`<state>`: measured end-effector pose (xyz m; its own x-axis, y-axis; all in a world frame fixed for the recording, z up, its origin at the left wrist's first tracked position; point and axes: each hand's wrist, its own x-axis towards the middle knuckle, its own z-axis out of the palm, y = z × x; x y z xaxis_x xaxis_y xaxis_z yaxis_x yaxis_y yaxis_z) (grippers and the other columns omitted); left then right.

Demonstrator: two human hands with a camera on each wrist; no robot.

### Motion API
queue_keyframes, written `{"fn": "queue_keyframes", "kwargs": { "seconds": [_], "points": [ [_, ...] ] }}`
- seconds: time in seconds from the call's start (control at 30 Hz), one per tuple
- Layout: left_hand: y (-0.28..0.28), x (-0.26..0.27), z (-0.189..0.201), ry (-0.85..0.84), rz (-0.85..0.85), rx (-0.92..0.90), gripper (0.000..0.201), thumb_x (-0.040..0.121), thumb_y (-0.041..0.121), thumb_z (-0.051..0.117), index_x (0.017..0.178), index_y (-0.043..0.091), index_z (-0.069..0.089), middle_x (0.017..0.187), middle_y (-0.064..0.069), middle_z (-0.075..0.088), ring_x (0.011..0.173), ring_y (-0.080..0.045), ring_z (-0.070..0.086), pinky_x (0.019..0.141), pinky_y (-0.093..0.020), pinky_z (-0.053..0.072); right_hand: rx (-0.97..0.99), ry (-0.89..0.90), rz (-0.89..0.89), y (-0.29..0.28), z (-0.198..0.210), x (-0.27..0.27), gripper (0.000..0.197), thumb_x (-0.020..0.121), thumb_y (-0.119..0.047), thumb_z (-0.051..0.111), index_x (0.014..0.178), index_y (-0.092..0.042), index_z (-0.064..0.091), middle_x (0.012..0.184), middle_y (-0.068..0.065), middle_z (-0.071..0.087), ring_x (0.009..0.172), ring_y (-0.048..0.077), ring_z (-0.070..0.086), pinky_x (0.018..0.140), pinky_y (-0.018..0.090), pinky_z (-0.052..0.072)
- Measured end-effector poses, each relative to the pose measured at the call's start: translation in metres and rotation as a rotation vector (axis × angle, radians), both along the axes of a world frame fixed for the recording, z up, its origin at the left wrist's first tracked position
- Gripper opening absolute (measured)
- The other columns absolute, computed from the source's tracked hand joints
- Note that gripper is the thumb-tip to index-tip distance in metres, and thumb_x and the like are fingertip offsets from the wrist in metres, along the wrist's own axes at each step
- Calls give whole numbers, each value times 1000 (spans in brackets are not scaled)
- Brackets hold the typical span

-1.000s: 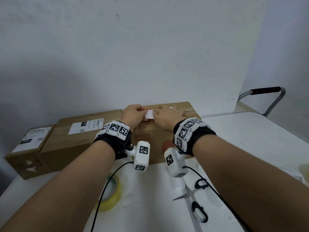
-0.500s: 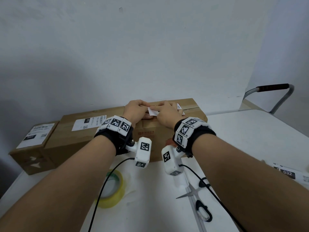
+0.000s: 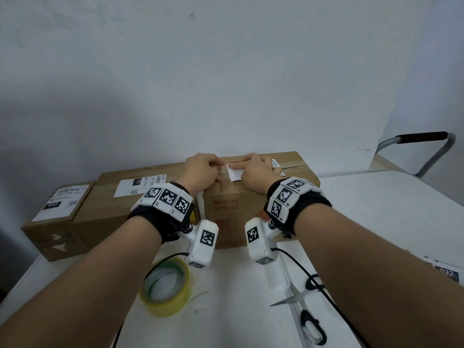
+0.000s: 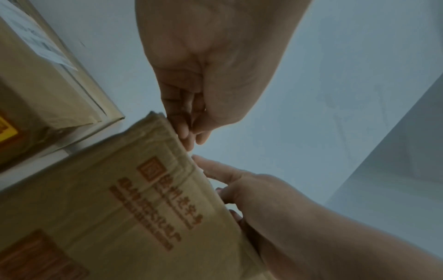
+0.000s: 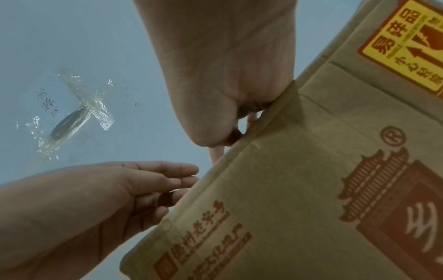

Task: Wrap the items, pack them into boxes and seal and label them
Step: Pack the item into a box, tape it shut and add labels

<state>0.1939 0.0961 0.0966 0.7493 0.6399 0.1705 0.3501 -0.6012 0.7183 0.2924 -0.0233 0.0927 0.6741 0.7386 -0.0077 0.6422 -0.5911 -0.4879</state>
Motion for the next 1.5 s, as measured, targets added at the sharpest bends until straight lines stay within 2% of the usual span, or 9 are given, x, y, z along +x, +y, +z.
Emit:
{"fn": "queue_keyframes", "kwargs": {
  "seconds": [0.23,0.57,0.67,0.93,1.1,1.2,1.27,1.37,1.5],
  "points": [
    [-2,0,-29,121,-81,174,43,102,13,35,137,28,55,143,1,52,132,-23,37,111,-30,30,43,-3,2,-1,-9,0,65,89,-6,35,126,-57,52,141,-18,40,135,19,21,99,38,14],
    [-11,1,-37,31,-17,193,41,104,11,33,139,17,54,148,5,46,125,-14,29,86,0,8,2,-119,160,-19,-5,-18,51,97,-5,35,135,-31,55,139,3,52,133,25,41,111,48,23],
    [-11,3,-38,26,-5,205,39,104,11,35,136,16,56,146,4,49,127,-18,31,86,0,10,45,-126,211,-27,-5,-24,46,96,-4,37,134,-18,58,138,13,54,130,32,44,109,43,31],
    [-13,-2,-31,107,-15,295,41,105,16,30,139,23,53,147,10,47,129,-21,31,101,-18,23,69,-87,243,-47,3,-26,52,92,-2,38,129,-29,63,138,1,56,127,23,47,106,35,39],
    [-17,-7,-22,209,-52,451,42,105,14,30,140,21,52,150,0,45,134,-29,33,110,-28,20,295,13,80,-73,6,-14,46,87,1,42,107,-23,76,119,-8,68,112,11,57,85,15,42],
    [-31,-5,-13,209,-151,540,43,105,18,34,147,11,40,160,-11,24,147,-28,21,118,-35,11,374,-68,-13,-83,4,0,44,94,-3,40,126,-21,65,121,-6,64,106,7,56,60,-2,32],
    [-48,-1,-14,259,-285,585,52,105,34,35,151,12,29,161,-8,23,147,-25,21,118,-38,15,260,-182,53,-76,-1,-6,38,102,-22,35,134,-27,54,117,-5,59,106,12,53,67,11,41],
    [-60,0,-25,416,-289,768,64,97,56,36,149,17,32,154,-2,34,133,-26,44,101,-43,43,120,-205,186,-58,-15,-13,40,103,-44,23,127,-27,51,123,3,61,111,27,57,95,40,44],
    [-50,3,-27,488,-310,778,73,97,57,38,156,20,16,163,1,15,143,-18,32,104,-40,42,-31,-284,192,-60,-17,-9,46,105,-41,20,138,-20,45,137,6,53,122,25,51,104,40,34]
  ]
}}
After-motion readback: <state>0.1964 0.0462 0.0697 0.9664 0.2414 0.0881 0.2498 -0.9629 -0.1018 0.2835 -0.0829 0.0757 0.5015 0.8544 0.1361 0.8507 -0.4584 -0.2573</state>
